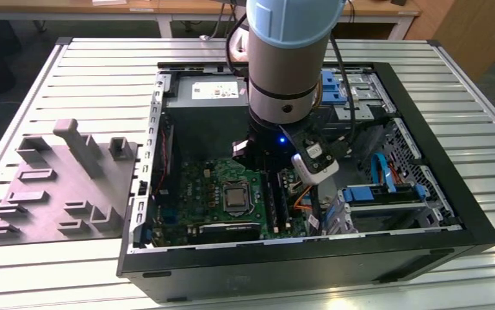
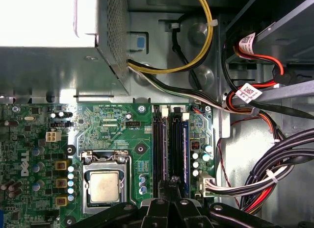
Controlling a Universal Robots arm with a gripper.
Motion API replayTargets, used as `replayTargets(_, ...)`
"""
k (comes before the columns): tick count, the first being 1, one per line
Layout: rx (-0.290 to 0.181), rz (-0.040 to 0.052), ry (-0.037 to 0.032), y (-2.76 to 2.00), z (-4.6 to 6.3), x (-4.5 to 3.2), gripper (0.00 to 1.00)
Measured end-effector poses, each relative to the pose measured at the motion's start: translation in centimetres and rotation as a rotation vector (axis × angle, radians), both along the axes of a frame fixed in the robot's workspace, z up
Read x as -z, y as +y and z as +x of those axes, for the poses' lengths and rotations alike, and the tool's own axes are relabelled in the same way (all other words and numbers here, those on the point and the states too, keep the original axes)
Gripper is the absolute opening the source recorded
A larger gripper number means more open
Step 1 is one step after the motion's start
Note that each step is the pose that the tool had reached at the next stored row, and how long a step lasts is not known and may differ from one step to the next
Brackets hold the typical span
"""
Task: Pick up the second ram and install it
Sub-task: 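Press down the second ram until it locks into place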
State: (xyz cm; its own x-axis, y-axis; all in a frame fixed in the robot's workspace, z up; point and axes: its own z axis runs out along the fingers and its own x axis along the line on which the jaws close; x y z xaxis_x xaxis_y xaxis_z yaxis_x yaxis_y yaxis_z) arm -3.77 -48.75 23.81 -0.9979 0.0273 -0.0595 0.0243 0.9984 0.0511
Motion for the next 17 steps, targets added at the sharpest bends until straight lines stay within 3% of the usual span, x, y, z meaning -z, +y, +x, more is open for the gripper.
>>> replayTargets(1, 0.000, 0.0020, -0.0001, -0.01, 0.0, -0.01, 0.10)
replayTargets(4, 0.000, 0.0191, -0.0004, 0.00, 0.0, -0.01, 0.10)
replayTargets(8, 0.000, 0.0219, -0.0005, 0.14, 0.0, -0.02, 0.10)
replayTargets(12, 0.000, 0.0219, -0.0006, 0.88, 0.0, -0.02, 0.10)
replayTargets(17, 0.000, 0.0219, -0.0005, 2.24, 0.0, 0.02, 0.10)
